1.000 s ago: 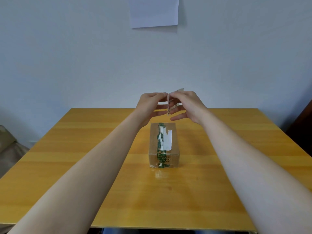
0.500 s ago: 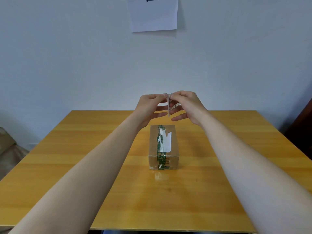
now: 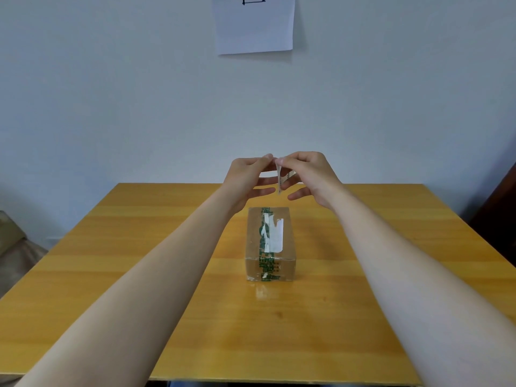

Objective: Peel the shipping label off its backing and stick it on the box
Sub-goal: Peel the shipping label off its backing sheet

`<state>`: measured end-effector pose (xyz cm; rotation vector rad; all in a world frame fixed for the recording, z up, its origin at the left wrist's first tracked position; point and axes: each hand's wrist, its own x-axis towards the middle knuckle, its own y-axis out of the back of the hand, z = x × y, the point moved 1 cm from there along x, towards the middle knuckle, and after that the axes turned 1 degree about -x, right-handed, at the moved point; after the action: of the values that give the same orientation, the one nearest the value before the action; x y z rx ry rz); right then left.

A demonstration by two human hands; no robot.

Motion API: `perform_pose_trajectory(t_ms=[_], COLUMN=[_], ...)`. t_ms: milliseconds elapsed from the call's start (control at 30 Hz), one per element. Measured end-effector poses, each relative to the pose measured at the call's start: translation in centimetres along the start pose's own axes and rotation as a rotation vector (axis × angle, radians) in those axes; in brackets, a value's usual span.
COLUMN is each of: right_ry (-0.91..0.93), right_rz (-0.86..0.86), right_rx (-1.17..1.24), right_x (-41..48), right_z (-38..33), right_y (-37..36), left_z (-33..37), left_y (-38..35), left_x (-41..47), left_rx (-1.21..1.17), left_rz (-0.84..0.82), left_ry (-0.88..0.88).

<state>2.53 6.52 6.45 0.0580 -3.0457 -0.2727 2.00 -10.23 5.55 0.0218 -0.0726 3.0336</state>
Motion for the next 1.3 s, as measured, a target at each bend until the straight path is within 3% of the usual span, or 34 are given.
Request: perform_pose_trajectory(t_ms=[733,1300], right_ry=[0.024,-0.015], right_rz=[0.078,0.165], right_rx=[0.116,0.465], right_x=[0.7,1.4], right_z=[0.5,1.6], right_y=[-0.1,0.3], left_z=[0.4,0.9], left_y=[0.6,1.3], left_x=[0.2,0.3], left_rx=[0.030,-0.169], left_rz=[0.167,0.248], left_ry=[-0.003,0.066])
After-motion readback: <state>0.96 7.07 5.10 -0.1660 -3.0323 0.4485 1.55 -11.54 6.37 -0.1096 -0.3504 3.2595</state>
